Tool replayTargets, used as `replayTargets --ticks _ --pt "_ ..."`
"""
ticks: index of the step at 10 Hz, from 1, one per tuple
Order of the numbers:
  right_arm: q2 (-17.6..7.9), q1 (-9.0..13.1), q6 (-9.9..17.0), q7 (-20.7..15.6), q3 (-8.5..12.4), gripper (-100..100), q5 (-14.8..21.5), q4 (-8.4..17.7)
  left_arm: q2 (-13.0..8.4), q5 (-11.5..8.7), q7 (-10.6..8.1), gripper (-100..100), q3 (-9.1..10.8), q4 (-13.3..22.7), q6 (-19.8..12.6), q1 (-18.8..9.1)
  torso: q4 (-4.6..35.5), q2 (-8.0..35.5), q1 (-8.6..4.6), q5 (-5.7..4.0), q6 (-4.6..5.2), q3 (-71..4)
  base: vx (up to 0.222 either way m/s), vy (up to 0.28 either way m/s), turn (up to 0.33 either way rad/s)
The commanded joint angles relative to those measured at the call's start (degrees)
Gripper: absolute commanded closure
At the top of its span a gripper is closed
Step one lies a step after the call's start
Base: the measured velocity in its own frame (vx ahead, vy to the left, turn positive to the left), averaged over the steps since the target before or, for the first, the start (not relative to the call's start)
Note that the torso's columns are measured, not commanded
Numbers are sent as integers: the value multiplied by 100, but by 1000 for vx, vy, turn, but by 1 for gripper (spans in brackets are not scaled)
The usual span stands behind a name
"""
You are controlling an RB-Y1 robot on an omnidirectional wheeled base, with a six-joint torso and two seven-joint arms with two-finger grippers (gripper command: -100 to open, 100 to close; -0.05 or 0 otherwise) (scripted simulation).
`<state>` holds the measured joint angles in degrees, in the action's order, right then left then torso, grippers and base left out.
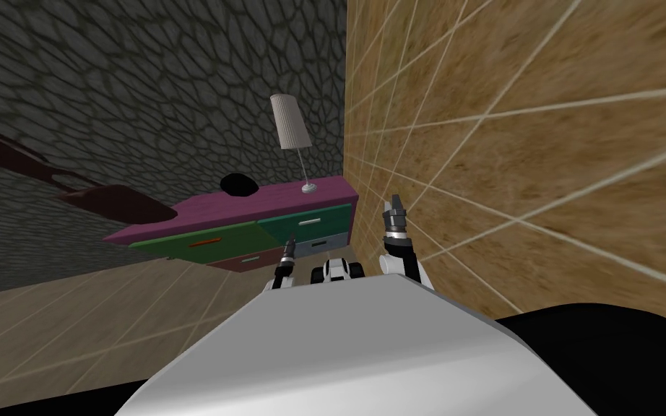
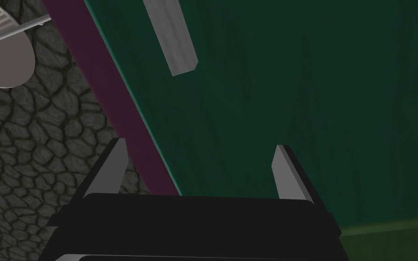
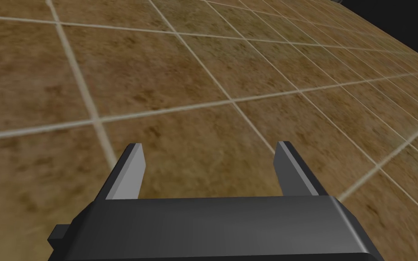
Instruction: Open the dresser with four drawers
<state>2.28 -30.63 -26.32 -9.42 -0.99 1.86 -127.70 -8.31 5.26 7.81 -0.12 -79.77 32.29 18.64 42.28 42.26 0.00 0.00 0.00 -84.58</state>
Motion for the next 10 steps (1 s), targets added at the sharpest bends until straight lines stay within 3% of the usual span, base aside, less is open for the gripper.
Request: replayTargets --ticks 1,4,9,10 --pt "0 -1 0 0 0 0 0 0 -123 -3 9 -100 17 -78 -245 -72 -3 -12 -4 -1 1 -7 109 -14 -12" --pt "0 -18 -9 2 -24 0 4 1 289 -3 17 -100 34 -211 -366 -112 -12 -43 -25 -6 -2 -32 124 12 -5" --pt "0 -19 -11 4 -38 0 6 3 909 -3 20 -100 39 -252 -400 -123 4 9 -8 -2 6 5 9 2 0" --pt "0 -19 -9 4 -41 0 6 5 838 1 21 -100 30 -286 -411 -100 3 5 -8 -1 5 2 0 0 0"
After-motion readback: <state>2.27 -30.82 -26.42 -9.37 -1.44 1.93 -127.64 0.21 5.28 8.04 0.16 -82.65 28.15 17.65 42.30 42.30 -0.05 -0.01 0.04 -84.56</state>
